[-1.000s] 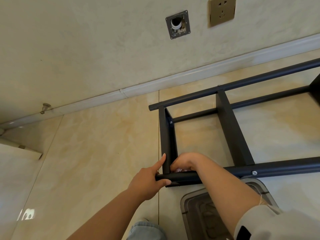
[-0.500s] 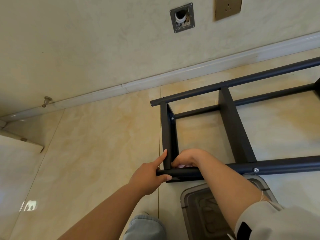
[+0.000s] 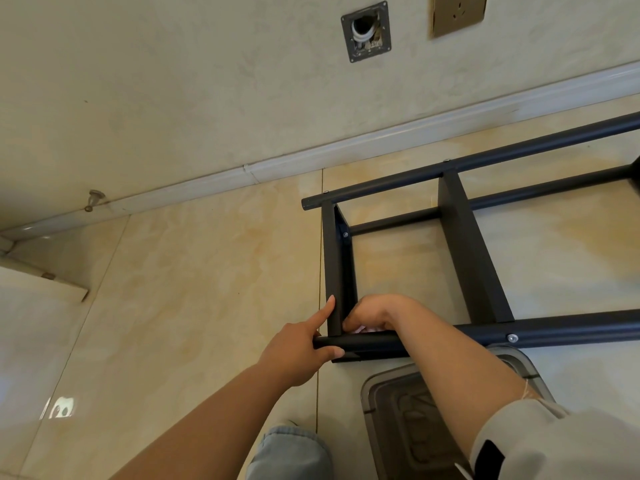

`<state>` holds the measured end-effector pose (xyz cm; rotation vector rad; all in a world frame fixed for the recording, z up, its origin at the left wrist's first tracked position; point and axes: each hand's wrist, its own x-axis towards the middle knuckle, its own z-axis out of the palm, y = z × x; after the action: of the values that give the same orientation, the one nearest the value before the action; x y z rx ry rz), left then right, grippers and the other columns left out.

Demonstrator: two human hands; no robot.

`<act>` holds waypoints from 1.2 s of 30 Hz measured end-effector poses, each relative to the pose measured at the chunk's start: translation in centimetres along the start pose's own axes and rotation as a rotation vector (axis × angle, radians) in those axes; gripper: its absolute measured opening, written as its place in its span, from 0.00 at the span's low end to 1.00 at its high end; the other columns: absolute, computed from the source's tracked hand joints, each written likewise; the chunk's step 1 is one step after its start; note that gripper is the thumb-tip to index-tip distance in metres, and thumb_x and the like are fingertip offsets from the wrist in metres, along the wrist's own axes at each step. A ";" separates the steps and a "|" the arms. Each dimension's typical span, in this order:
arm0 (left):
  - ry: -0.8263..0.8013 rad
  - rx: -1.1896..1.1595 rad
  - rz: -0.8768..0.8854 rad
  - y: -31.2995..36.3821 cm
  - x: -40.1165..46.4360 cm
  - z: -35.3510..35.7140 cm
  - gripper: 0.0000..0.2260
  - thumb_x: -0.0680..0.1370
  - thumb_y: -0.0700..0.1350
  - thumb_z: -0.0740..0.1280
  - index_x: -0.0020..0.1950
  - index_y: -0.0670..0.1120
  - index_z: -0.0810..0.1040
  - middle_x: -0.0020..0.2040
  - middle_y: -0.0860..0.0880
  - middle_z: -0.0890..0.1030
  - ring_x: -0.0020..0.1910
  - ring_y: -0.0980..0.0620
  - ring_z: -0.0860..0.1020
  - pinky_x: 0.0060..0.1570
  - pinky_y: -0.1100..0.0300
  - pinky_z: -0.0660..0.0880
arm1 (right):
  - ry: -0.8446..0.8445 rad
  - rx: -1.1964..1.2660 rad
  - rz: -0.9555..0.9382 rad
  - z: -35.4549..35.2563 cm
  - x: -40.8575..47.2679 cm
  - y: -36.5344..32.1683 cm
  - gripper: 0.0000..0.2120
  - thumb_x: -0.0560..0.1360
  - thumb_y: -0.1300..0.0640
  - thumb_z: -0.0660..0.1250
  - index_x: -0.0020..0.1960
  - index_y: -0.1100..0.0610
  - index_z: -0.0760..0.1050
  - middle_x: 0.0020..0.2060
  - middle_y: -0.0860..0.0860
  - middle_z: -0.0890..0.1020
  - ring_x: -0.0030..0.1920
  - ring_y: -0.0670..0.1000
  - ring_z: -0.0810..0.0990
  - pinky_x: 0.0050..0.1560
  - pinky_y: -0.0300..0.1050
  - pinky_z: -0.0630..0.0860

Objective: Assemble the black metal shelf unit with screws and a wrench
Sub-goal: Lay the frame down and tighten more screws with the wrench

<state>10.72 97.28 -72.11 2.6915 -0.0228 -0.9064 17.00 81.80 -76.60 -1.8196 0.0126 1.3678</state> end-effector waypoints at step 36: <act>-0.014 -0.021 -0.020 0.5 -0.3 -0.2 0.36 0.77 0.55 0.66 0.73 0.67 0.42 0.51 0.51 0.79 0.46 0.54 0.78 0.52 0.61 0.76 | -0.032 0.055 0.016 -0.3 0.0 0.1 0.08 0.78 0.56 0.64 0.41 0.57 0.76 0.29 0.49 0.77 0.30 0.45 0.75 0.43 0.39 0.73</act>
<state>10.64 96.90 -71.60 2.6704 0.0107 -0.9256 17.21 81.53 -76.66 -1.7557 0.0473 1.3948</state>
